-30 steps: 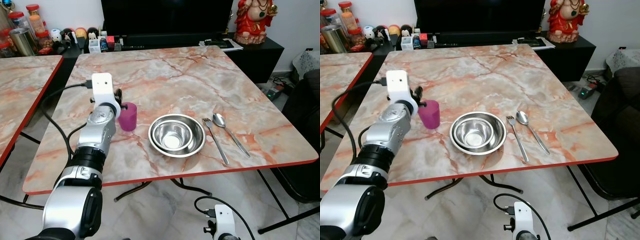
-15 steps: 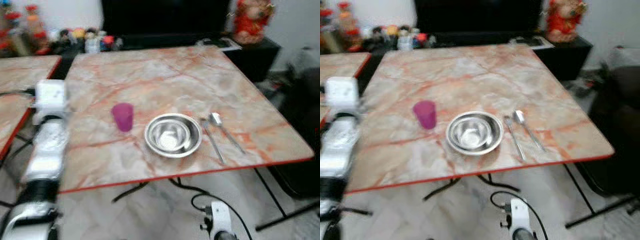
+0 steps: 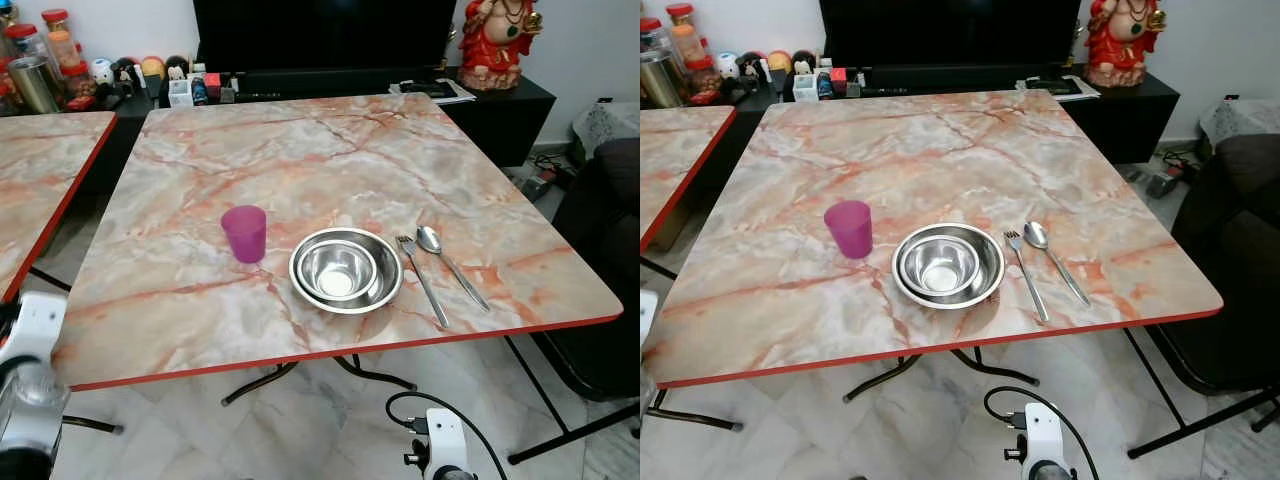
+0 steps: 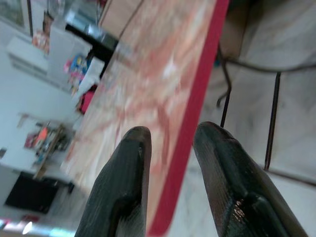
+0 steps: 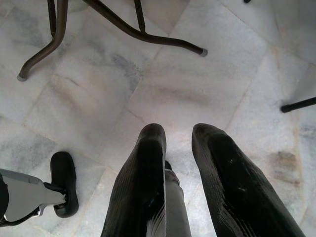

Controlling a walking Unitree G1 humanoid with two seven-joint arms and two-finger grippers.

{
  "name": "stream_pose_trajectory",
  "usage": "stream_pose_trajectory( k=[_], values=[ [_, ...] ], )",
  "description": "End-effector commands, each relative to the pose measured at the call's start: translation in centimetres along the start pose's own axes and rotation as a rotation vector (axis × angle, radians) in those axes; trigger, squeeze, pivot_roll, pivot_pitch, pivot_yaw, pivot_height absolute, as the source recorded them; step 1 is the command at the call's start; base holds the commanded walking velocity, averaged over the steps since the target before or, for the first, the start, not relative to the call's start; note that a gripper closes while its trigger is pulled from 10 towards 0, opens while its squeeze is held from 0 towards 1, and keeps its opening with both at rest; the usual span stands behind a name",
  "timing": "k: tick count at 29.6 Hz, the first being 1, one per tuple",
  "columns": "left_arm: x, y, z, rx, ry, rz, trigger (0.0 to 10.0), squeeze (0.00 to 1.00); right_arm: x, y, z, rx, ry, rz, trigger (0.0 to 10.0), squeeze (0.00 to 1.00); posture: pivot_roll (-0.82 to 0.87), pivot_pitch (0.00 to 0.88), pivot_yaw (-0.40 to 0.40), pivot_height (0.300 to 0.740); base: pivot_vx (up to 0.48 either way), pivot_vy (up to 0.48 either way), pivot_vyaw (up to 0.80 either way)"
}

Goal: Setting the table

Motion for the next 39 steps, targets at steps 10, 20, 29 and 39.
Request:
stream_pose_trajectory(
  k=[10,20,29,39],
  values=[
    [-5.1,-7.4,-4.3,0.293,-0.094,0.045,10.0,0.00,-0.2,-0.1,0.0,-0.002,-0.010,0.005,10.0,0.00,0.03,0.000,0.000,0.701,0.000,0.000,0.00],
    [-7.8,-9.2,-6.7,0.409,-0.240,-0.089,10.0,0.00,-0.3,-0.1,-0.1,0.000,-0.008,0.002,10.0,0.00,0.04,0.000,-0.008,0.701,0.000,0.000,0.00],
    [-13.9,-5.8,-11.0,0.316,-0.694,-0.210,10.0,0.00,-0.4,0.0,0.0,-0.001,-0.013,0.002,10.0,0.00,0.03,0.000,-0.010,0.701,0.000,0.000,0.00],
    [-17.0,-2.6,-14.3,0.149,-0.962,-0.134,10.0,0.00,-0.2,0.6,0.1,-0.008,-0.001,-0.014,10.0,0.00,0.01,0.000,-0.010,0.701,0.000,0.000,0.00]
  ],
)
Point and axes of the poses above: a point about 5 cm out from each wrist's last joint towards the gripper, its own z axis pointing out of the wrist towards the gripper, its own y axis along the axis of the wrist's last joint, x = y × z, the point moved 1 cm from there along z, pointing out of the wrist towards the gripper, and after that the axes turned 13 degrees about z, right-handed, at the moved point
